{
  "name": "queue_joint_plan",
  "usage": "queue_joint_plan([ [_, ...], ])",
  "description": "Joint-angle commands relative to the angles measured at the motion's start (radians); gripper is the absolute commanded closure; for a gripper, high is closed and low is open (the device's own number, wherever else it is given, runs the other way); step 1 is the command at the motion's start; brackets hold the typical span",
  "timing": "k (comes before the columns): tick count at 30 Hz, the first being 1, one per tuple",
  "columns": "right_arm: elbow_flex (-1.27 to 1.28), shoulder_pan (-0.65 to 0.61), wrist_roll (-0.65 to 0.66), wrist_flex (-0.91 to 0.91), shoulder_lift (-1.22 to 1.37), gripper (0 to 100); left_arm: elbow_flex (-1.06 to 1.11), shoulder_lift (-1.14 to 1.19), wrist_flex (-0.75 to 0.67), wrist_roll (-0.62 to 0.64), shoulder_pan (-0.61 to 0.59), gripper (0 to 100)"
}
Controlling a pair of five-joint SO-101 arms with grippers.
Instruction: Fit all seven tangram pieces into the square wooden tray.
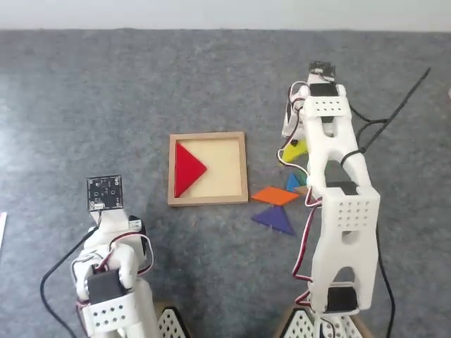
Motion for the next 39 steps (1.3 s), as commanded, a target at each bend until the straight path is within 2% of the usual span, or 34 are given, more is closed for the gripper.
queue_joint_plan([
  [1, -0.034, 0.019, 0.017, -0.139, 0.039, 80.5, -0.012, -0.018, 0.003, -0.002, -0.008, 92],
  [4, -0.034, 0.002, 0.020, -0.232, 0.047, 80.7, -0.012, -0.018, 0.003, -0.002, -0.008, 92],
  [6, -0.034, -0.016, 0.084, -0.292, 0.047, 80.8, -0.012, -0.018, 0.003, -0.002, -0.008, 92],
  [10, -0.034, -0.082, 0.411, -0.355, 0.054, 80.8, -0.012, -0.018, 0.003, -0.002, -0.008, 92],
  [14, -0.058, -0.113, 0.749, -0.277, 0.035, 80.8, -0.012, -0.018, 0.003, -0.002, -0.008, 92],
  [16, -0.097, -0.110, 0.858, -0.186, 0.004, 80.8, -0.012, -0.018, 0.003, -0.002, -0.008, 92],
  [18, -0.138, -0.105, 0.904, -0.114, -0.031, 80.8, -0.012, -0.018, 0.003, -0.002, -0.008, 92],
  [22, -0.189, -0.111, 0.899, -0.090, -0.071, 80.5, -0.012, -0.018, 0.003, -0.002, -0.008, 92],
  [24, -0.193, -0.143, 0.847, -0.102, -0.068, 80.5, -0.012, -0.018, 0.003, -0.002, -0.008, 92],
  [26, -0.193, -0.177, 0.724, -0.145, -0.058, 80.4, -0.012, -0.018, 0.003, -0.002, -0.008, 92],
  [29, -0.193, -0.213, 0.474, -0.271, -0.015, 80.4, -0.012, -0.018, 0.003, -0.002, -0.008, 92],
  [31, -0.193, -0.214, 0.374, -0.380, 0.018, 80.4, -0.012, -0.018, 0.003, -0.002, -0.008, 92],
  [34, -0.193, -0.188, 0.328, -0.472, 0.071, 80.7, -0.012, -0.018, 0.003, -0.002, -0.008, 92],
  [39, -0.193, -0.145, 0.331, -0.424, 0.143, 80.8, -0.012, -0.018, 0.003, -0.002, -0.008, 92],
])
